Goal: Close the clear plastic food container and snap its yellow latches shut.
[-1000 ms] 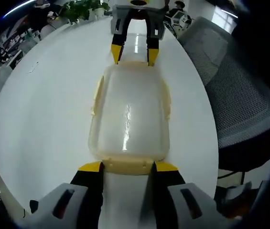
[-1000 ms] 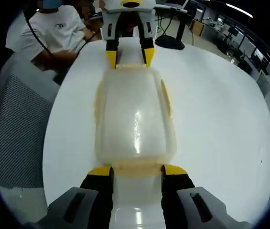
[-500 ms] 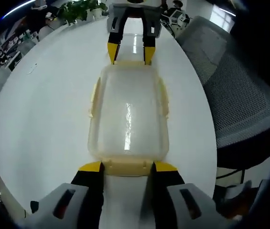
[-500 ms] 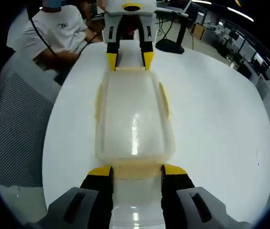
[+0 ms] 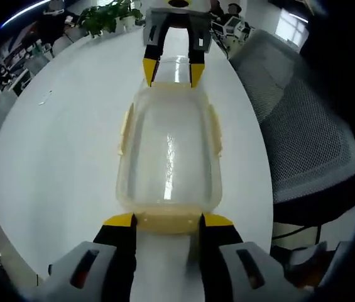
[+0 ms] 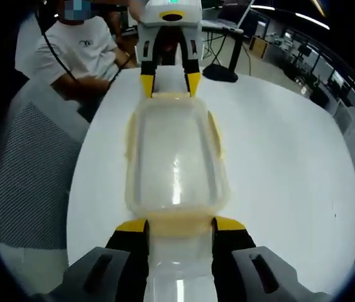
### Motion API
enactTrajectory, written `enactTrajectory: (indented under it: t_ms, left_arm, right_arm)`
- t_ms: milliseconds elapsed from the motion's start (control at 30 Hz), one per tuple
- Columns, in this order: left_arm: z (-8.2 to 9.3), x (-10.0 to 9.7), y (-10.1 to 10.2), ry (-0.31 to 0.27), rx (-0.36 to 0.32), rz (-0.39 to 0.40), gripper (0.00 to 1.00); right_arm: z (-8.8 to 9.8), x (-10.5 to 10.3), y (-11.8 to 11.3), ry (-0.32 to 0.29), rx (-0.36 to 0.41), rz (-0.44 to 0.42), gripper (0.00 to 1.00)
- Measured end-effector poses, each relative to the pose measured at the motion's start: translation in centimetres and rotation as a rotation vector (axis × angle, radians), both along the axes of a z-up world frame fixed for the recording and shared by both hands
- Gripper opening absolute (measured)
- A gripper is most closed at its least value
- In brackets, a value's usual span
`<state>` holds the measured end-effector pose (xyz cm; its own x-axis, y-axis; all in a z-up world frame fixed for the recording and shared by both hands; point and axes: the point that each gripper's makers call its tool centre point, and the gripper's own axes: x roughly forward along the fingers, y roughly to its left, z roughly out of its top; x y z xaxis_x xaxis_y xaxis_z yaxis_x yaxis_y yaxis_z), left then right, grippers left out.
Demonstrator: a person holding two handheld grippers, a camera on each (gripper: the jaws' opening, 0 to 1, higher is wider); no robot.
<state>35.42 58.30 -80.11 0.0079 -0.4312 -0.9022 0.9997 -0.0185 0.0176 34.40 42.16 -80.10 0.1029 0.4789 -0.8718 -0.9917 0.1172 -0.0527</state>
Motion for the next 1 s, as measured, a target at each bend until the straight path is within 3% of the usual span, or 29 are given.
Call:
enactTrajectory:
  t_ms: [333, 1000]
  left_arm:
    - [2.1, 0.0, 0.1, 0.004, -0.012, -0.010, 0.37]
    - [4.2, 1.2, -1.2, -0.010, -0.018, -0.012, 0.38]
  right_arm:
    - [1.8, -0.1, 0.1, 0.010, 0.029, -0.002, 0.38]
    - [4.3, 1.0, -1.0, -0.016, 0.025, -0.017, 0.38]
